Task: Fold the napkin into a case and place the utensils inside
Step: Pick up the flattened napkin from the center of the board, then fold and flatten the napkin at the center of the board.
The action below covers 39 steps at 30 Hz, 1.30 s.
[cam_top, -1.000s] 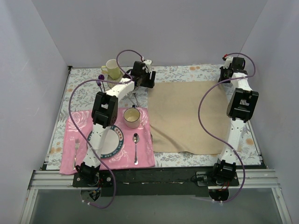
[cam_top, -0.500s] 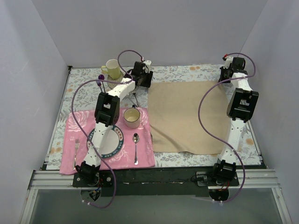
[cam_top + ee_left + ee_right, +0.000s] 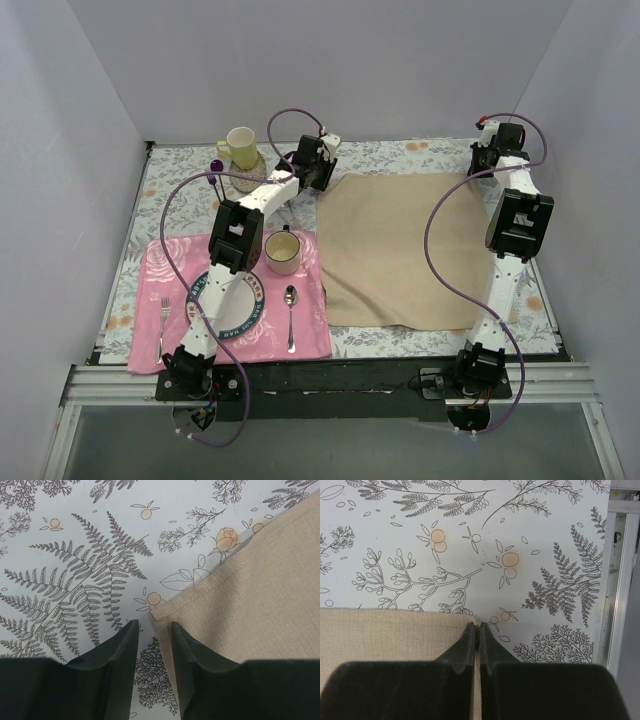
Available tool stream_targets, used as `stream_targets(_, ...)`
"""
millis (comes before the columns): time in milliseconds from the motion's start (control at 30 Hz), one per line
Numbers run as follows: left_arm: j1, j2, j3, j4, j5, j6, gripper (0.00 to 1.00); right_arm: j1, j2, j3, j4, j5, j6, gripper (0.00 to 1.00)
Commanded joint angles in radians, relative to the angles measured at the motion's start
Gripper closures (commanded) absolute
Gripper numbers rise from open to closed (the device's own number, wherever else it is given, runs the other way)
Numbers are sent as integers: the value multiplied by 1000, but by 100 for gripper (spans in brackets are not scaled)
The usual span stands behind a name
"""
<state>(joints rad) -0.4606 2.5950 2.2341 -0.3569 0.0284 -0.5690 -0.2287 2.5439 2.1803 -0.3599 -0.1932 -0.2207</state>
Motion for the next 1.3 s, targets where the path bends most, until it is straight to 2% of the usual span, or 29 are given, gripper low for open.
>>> stream_targets(0,-4,42,9,-54,8,35,73,-3,-19,-4,25,23,-29,99)
stream_targets(100,0,66,57,-37,13,37,95,-1,-22,9,42,31,-37,99)
stream_targets(133,2,71,85,-24,8,31,100,-3,-25,16,58,34,-39,99)
stream_targets(233,19,71,116,27,37,1,100,-4,-39,22,94,52,-36,99)
stream_targets(400,25,-21,65,174,85,-8,100,-9,-65,45,154,54,-22,99)
stream_targets(600,25,-111,26,193,214,-32,100,-21,-181,-14,176,0,12,99)
stream_targets(667,25,-180,-26,182,266,-35,100,-31,-229,-86,162,-21,9,99)
stream_targets(767,27,-324,-198,170,407,-5,100,-43,-324,-160,81,-89,-23,99)
stream_targets(800,27,-367,-300,164,471,3,100,-43,-376,-215,56,-121,-41,99)
stream_targets(933,23,-519,-488,92,626,12,100,-60,-523,-407,-100,-193,-118,99)
stream_targets(1067,7,-621,-619,6,696,1,100,-81,-664,-580,-254,-219,-235,99)
stream_targets(1167,-36,-684,-720,-42,706,-8,100,-98,-758,-721,-368,-206,-333,99)
stream_targets(1267,-96,-710,-783,-79,683,-22,100,-104,-835,-860,-410,-203,-399,99)
